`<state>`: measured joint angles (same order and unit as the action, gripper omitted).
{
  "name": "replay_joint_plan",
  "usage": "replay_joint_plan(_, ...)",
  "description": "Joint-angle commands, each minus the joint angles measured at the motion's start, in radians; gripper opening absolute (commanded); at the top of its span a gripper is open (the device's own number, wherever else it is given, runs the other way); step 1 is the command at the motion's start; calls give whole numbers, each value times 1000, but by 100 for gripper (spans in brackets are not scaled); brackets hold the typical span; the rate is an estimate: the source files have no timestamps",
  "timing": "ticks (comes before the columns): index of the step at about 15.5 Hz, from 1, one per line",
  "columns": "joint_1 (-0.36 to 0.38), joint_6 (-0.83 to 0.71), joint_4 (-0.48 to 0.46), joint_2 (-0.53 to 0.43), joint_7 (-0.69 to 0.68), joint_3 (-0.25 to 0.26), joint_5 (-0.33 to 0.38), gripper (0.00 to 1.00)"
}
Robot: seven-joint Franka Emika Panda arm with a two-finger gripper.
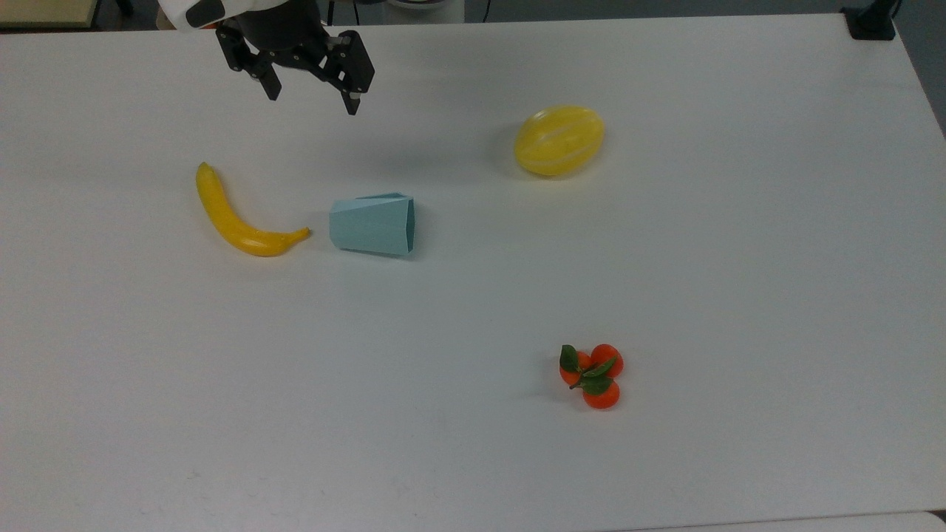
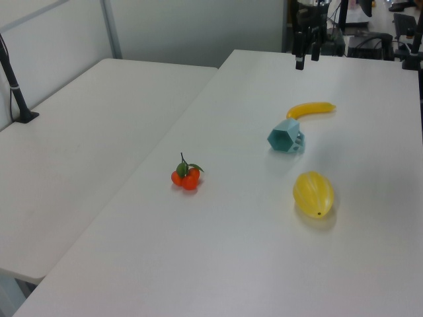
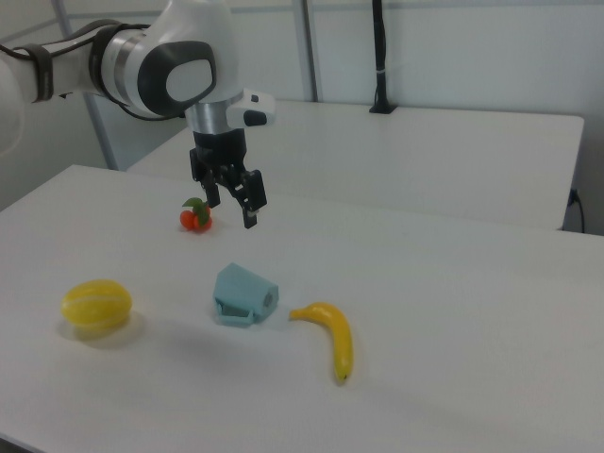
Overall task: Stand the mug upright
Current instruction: 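Move the open gripper down over the tipped light blue cup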
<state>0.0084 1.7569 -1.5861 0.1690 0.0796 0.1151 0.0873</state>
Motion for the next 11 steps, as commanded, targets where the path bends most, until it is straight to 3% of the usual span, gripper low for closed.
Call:
replay_joint_plan(1,22,13,-12,22,-20,31,3,100)
replay_joint_plan(6,44,16,-2,41,-23,31,-6,100)
replay_joint_plan(11,134,64,-3,70,2,26,-112,100)
